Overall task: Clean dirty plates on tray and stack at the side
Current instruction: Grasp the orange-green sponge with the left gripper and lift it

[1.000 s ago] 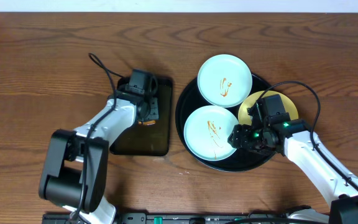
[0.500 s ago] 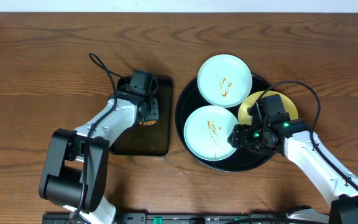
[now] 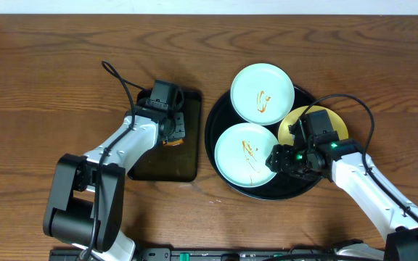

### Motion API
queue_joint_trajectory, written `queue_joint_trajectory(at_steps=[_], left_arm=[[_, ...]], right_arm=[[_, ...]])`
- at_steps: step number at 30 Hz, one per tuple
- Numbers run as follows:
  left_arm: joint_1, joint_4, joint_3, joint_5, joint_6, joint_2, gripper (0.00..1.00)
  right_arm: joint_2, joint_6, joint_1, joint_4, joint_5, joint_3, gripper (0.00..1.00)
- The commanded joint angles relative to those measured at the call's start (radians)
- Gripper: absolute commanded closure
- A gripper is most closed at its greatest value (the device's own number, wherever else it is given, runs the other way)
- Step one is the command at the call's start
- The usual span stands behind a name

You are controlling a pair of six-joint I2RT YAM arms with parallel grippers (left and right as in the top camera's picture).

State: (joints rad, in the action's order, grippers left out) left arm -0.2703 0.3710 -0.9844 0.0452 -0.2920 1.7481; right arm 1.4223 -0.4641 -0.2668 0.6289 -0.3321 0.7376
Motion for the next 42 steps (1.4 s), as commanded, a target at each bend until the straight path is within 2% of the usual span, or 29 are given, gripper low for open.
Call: queue_joint_trajectory(at_steps=[1,5,7,10,15,21,25,42], left_arm=[[-0.004,0.006,-0.022,-0.013,-0.002,-0.018,0.59],[-0.004,0.016,-0.013,-0.013,-0.003,-0.016,0.78],[-0.004,0.008,0.004,-0.026,-0.033,-0.016,0.81],[-0.004,0.005,0.029,-0.089,-0.078,-0.016,0.92],[-0.004,0.0,0.027,-0.077,-0.08,-0.016,0.92],[-0.003,0.005,-0.006,0.031,-0.079,-0.039,0.93],[-0.003,-0.016,-0.013,0.031,-0.074,-0.118,0.93],[-0.003,-0.12,-0.013,0.009,0.079,-0.46,0.93]], right_arm=[[0.005,-0.014,-0.01,-0.005,0.007,-0.008,0.27],[0.005,-0.014,-0.01,-0.005,0.006,-0.008,0.27],[0.005,-0.014,-0.01,-0.005,0.006,-0.008,0.27],[0.005,-0.014,-0.01,-0.005,0.006,-0.008,0.27],[0.005,-0.014,-0.01,-0.003,0.006,-0.008,0.27],[0.005,-0.014,-0.01,0.01,0.006,-0.008,0.26],[0.005,-0.014,-0.01,0.01,0.006,-0.008,0.26],[0.005,-0.014,-0.01,0.003,0.007,-0.008,0.25]])
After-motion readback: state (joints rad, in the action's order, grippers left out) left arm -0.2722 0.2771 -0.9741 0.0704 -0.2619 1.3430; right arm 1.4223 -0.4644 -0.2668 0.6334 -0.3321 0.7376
